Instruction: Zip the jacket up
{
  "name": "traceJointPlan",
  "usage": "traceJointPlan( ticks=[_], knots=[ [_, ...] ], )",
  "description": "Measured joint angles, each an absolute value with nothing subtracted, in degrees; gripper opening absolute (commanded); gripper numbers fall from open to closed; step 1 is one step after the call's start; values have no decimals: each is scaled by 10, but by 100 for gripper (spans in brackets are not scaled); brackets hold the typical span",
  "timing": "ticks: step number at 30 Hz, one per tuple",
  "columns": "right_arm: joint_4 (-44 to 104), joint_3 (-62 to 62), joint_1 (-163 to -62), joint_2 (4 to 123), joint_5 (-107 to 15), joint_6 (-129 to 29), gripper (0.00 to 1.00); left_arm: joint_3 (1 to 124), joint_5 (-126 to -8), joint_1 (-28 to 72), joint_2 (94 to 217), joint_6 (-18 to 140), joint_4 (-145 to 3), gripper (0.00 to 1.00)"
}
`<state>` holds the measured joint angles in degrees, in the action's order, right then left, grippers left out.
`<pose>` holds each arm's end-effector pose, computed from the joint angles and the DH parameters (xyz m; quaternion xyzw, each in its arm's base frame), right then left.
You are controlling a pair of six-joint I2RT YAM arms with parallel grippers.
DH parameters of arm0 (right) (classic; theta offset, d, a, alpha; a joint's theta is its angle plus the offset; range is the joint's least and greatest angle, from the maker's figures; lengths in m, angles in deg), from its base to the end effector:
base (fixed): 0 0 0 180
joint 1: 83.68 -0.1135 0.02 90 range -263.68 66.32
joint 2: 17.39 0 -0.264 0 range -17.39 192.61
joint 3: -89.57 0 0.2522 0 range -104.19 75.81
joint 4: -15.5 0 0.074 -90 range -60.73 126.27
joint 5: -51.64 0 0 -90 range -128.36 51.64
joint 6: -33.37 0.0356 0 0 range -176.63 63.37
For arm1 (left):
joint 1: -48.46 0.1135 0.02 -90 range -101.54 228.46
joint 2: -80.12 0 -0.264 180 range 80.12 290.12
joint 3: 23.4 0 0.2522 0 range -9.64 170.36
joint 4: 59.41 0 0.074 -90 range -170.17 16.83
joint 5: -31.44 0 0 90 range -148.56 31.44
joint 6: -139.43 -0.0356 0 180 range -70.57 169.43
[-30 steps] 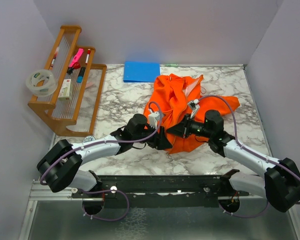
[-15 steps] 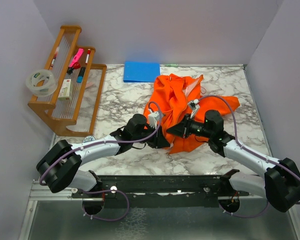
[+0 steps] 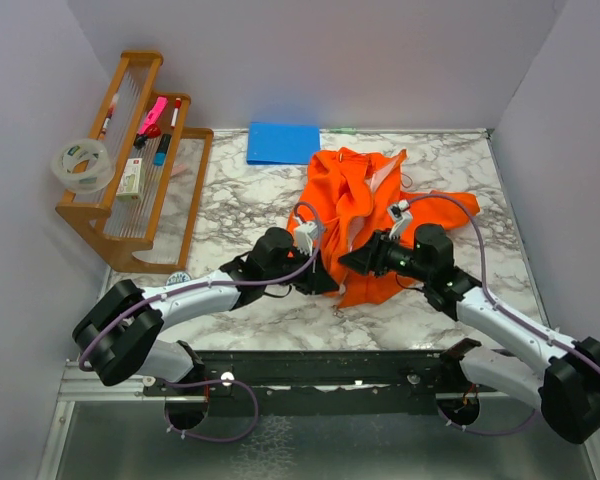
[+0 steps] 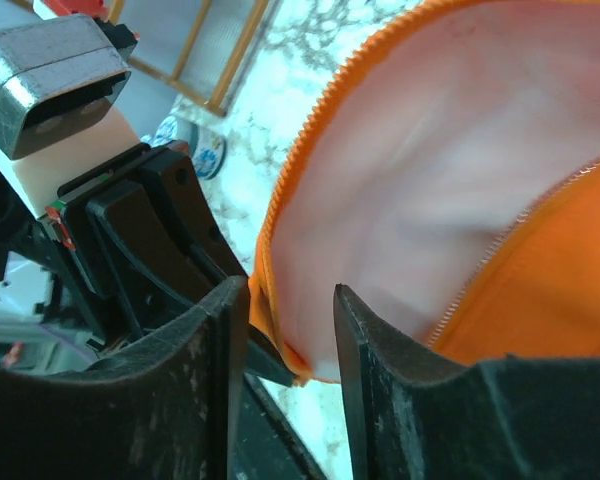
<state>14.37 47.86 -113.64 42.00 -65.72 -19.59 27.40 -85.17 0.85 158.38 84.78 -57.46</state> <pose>0.1886 0.1276 0.2340 -0.0931 0.7860 0.4788 0.3799 0.1808 -0.2217 0.2101 0.2100 0.8053 -0.4897 0.2601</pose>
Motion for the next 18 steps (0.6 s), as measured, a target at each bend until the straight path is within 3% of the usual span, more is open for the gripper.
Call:
traceJointPlan(
  ticks=[3, 9, 18],
  knots=[
    [194, 479, -1136, 386, -615, -186, 60, 274, -831, 17, 1584, 850, -583, 0],
    [307, 487, -1136, 310, -547, -171, 61, 272, -790, 66, 1590, 851, -600, 0],
    [368, 565, -1185, 302, -500, -139, 53, 288, -741, 75, 1638, 817, -643, 0]
  ],
)
